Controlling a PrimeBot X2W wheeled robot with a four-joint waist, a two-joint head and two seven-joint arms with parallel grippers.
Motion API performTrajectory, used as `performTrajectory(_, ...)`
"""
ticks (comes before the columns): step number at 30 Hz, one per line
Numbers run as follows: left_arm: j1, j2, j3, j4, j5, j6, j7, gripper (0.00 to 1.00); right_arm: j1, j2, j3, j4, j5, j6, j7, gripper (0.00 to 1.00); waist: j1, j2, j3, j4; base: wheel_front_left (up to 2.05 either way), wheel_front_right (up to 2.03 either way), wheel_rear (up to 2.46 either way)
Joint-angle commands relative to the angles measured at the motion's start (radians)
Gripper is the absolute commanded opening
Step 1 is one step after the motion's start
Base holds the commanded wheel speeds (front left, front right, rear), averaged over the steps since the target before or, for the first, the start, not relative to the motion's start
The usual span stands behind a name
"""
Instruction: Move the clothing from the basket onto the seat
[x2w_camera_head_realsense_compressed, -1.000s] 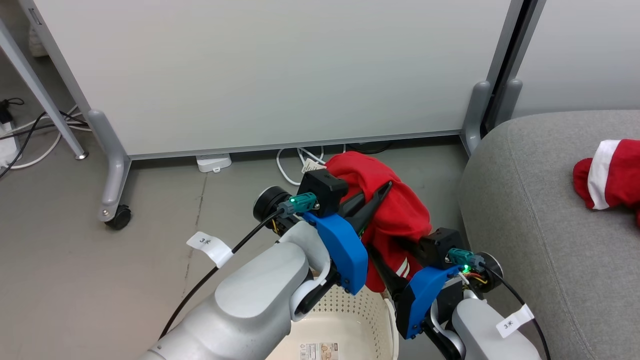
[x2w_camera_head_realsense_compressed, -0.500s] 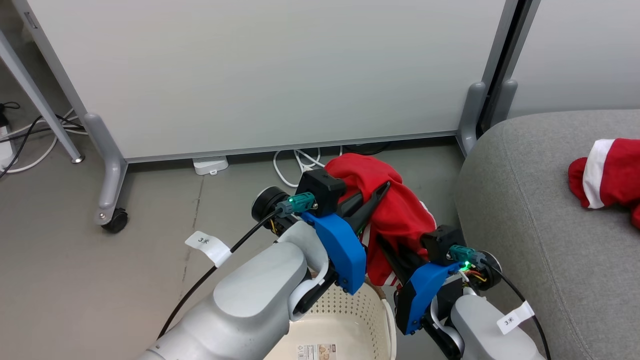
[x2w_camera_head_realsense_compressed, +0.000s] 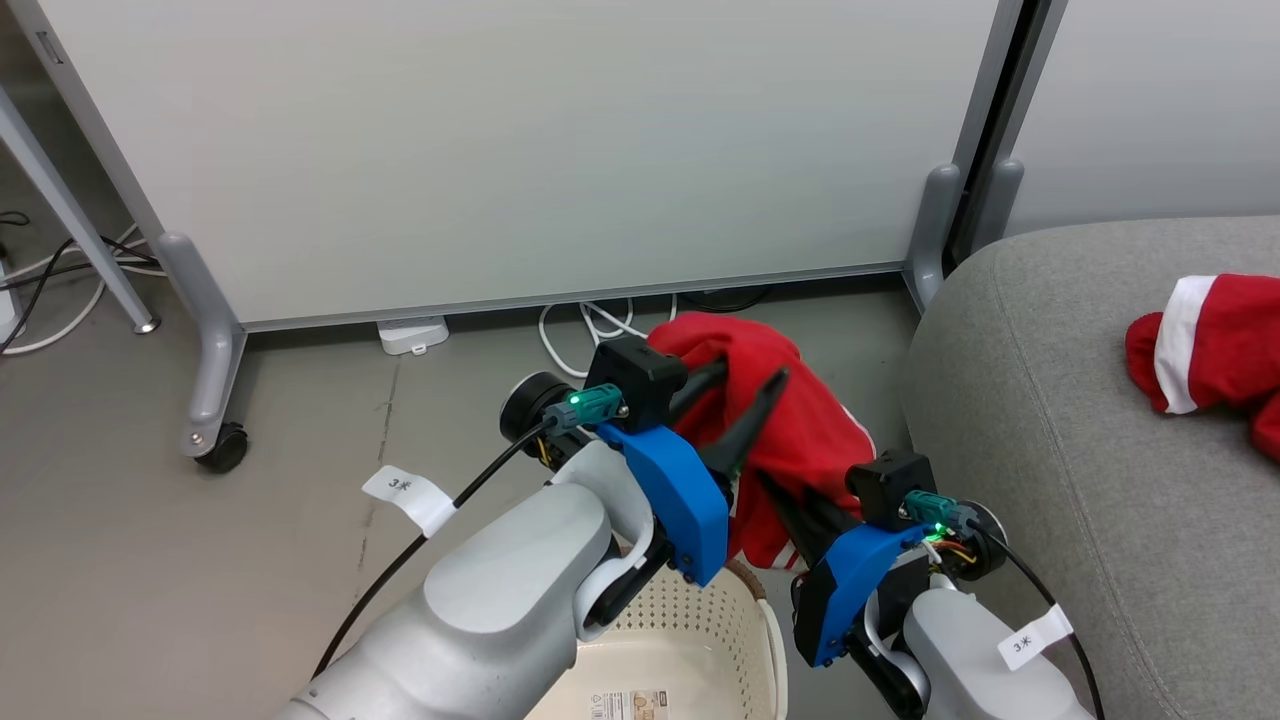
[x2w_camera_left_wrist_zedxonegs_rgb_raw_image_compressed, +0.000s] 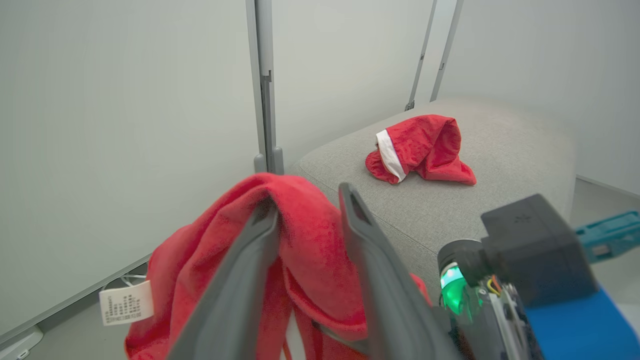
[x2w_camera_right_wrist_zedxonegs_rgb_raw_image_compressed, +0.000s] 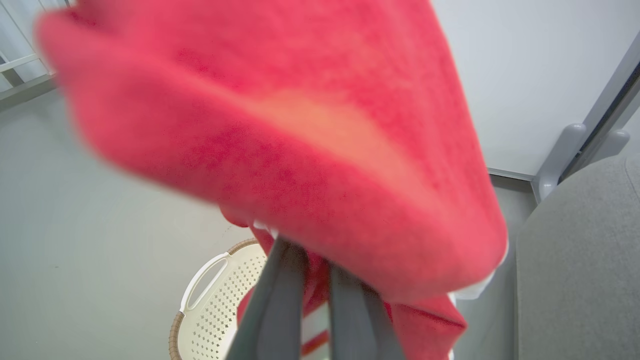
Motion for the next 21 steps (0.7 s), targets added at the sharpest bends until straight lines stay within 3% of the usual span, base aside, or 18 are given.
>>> performTrajectory(1, -0.007, 0.004, 0.004, -0.001, -0.003, 0.004, -0.009, 1.00, -0.018, -0.001, -0.002, 0.003, 0.003, 0.001, -0.009, 0.00, 0.0000, 0.0000, 0.000, 0.000, 0.00, 0.00, 0.00)
performTrajectory(11, 0.023, 0.031, 0.020, -0.020, 0.013, 0.015, -0.065, 1.00, -0.025, -0.001, -0.021, 0.003, -0.020, 0.001, -0.023, 0.00, 0.0000, 0.0000, 0.003, 0.002, 0.00, 0.00, 0.00)
performTrajectory(21, 0.134, 0.118, 0.120, -0.149, 0.092, 0.054, -0.096, 1.00, -0.027, -0.001, -0.062, -0.027, -0.055, 0.001, -0.032, 0.00, 0.0000, 0.0000, 0.022, 0.000, 0.00, 0.00, 0.00)
